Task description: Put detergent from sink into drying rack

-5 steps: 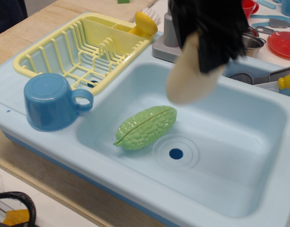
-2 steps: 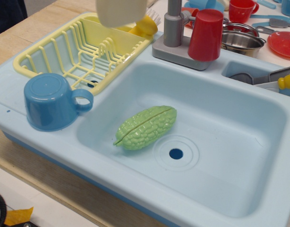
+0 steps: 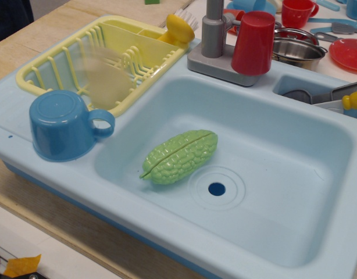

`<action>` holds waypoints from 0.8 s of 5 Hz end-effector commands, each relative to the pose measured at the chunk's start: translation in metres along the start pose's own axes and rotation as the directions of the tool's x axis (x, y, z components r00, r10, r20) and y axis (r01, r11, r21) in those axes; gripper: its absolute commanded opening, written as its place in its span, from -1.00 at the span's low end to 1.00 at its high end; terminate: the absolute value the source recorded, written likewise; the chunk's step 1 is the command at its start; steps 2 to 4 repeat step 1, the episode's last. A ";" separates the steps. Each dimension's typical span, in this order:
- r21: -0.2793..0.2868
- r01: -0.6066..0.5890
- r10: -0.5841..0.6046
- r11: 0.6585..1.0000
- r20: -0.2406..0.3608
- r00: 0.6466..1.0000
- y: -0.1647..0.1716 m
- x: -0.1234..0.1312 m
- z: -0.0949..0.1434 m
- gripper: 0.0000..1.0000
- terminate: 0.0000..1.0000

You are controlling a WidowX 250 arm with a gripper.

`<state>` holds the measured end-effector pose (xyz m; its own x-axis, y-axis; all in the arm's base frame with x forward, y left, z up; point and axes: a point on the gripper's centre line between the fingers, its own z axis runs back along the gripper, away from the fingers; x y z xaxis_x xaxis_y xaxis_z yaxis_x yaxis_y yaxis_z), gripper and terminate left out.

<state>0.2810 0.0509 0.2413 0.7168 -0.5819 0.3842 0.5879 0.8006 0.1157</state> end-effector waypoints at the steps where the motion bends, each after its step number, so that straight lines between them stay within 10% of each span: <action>1: 0.035 0.005 -0.006 0.999 0.024 1.000 0.005 0.004 0.012 1.00 1.00; 4: 0.035 0.005 -0.006 0.999 0.024 1.000 0.005 0.004 0.012 1.00 1.00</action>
